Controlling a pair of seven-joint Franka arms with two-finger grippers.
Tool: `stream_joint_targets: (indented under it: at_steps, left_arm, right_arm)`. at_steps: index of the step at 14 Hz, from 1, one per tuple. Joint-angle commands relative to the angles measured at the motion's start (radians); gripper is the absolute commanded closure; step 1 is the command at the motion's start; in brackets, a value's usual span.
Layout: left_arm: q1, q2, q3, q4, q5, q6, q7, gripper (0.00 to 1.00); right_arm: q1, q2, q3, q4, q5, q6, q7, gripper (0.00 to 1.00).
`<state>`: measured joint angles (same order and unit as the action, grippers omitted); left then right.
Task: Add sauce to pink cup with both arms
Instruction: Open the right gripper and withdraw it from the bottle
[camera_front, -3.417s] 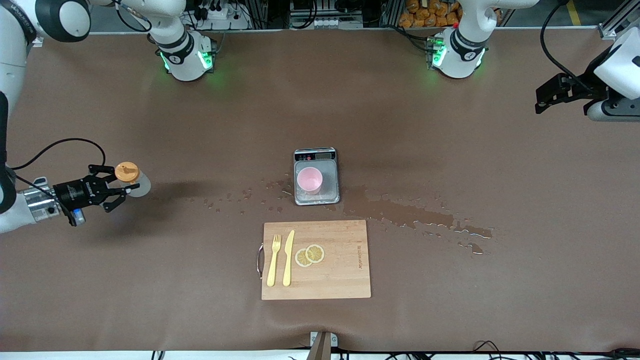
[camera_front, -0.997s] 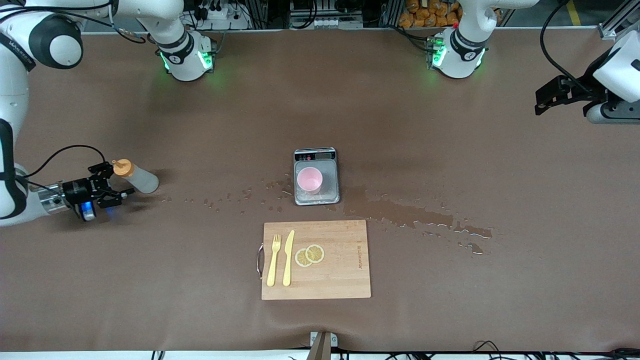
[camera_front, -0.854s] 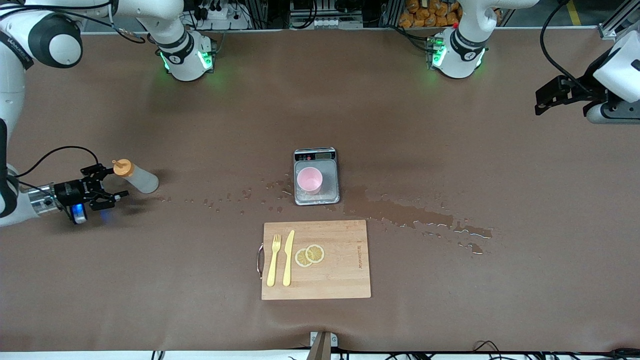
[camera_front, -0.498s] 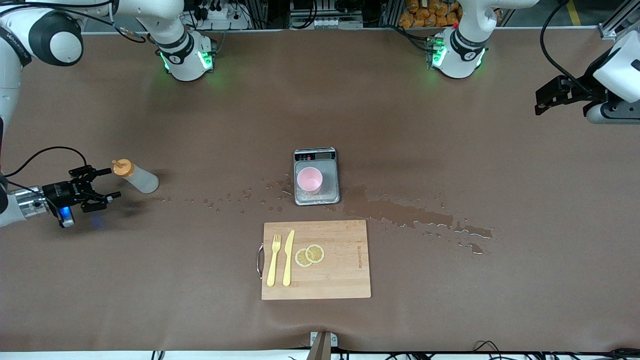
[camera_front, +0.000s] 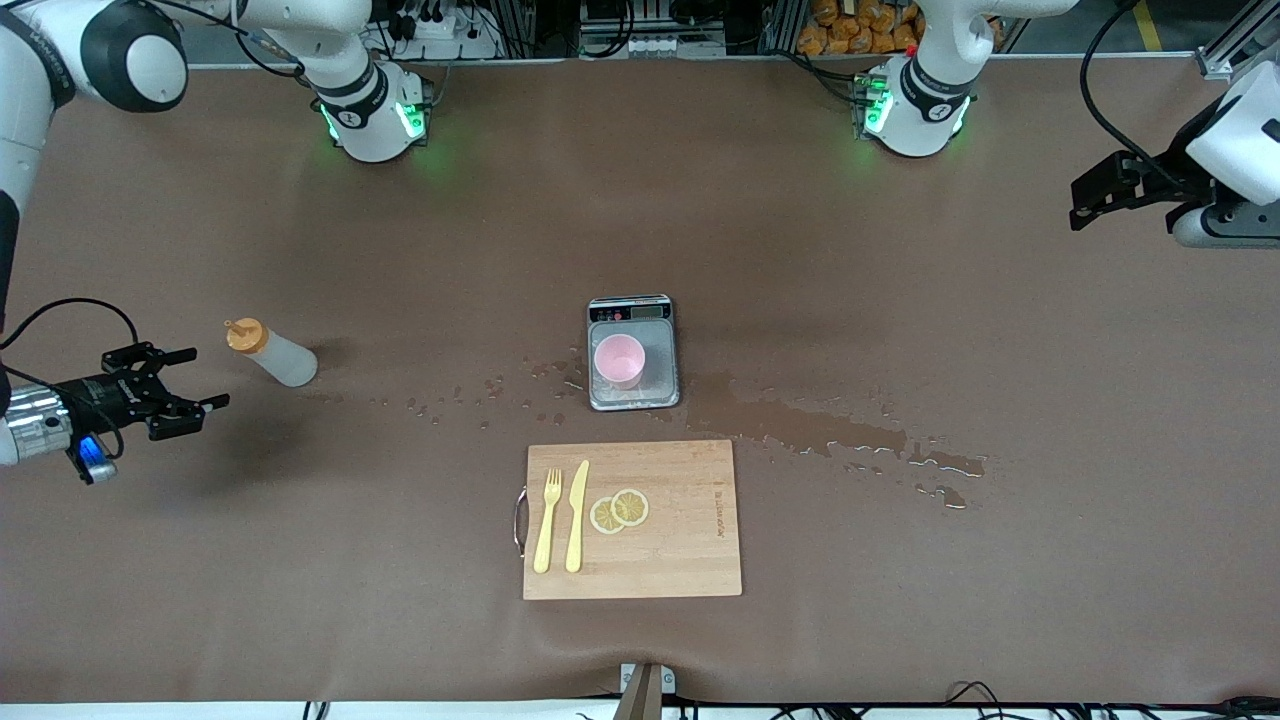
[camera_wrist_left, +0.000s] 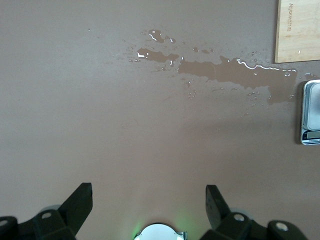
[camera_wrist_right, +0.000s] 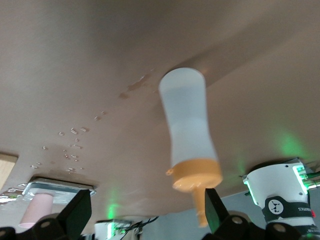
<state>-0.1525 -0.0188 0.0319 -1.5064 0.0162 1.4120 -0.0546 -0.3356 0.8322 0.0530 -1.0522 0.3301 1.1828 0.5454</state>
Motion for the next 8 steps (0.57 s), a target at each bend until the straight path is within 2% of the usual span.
stream_joint_targets:
  at_steps: [1,4,8]
  left_arm:
    - [0.004,0.000,-0.003,0.005,0.021,0.007,0.006,0.00]
    - [0.005,0.002,-0.003,0.005,0.019,0.007,0.006,0.00]
    - [0.005,0.007,-0.001,0.006,0.019,0.007,0.006,0.00]
  right_arm:
    - [0.055,-0.060,-0.002,0.000,-0.031,-0.008,0.016,0.00]
    - [0.087,-0.100,-0.001,-0.002,-0.040,-0.008,0.008,0.00]
    - [0.222,-0.203,0.008,-0.011,-0.150,-0.008,-0.046,0.00]
